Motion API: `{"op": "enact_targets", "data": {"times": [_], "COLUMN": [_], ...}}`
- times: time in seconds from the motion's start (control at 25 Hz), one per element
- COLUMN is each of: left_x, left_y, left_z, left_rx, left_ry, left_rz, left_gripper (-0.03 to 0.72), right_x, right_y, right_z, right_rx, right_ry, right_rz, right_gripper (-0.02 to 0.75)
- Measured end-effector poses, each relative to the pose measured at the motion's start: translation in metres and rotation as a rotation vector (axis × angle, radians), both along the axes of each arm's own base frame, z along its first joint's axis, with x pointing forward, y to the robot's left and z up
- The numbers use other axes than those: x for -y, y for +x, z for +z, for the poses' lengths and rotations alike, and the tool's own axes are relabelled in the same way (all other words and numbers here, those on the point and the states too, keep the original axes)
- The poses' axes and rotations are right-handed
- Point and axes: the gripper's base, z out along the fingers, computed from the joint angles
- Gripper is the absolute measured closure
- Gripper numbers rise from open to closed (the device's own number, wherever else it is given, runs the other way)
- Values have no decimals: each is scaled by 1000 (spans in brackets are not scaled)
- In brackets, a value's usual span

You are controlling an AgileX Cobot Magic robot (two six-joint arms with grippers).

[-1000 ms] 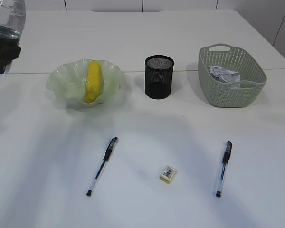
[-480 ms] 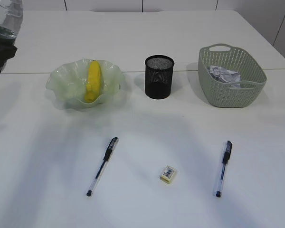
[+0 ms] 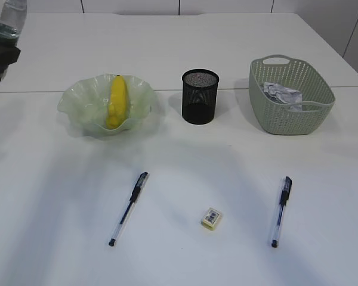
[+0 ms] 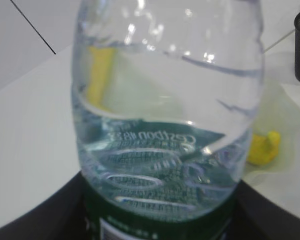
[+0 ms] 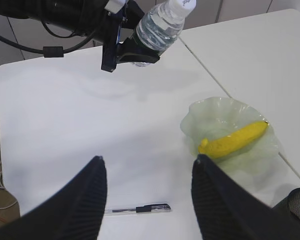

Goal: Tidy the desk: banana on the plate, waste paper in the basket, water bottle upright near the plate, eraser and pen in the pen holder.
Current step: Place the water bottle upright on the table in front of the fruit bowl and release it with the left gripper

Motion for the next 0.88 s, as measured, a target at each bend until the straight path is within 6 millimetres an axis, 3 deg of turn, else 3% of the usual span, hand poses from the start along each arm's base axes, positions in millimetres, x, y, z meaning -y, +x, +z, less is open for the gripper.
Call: {"op": "enact_targets", "data": {"times": [0.12, 0.68, 0.88], "left_x": [2, 2, 9], "left_y": [0, 2, 0], "left_z": [-1, 7, 16], "left_rx": [-11, 1, 49], "left_ry": [-19, 241, 208], "left_rz": [0, -14, 20], "left_gripper": [249, 249, 249], "right_x": [0, 0, 1], "right_y": [0, 0, 0], "right_z": [0, -1, -2], "right_rx": [0, -4, -10], "right_ry": [0, -6, -17], "right_rz": [0, 3, -5], "right_gripper": [330, 330, 330]}}
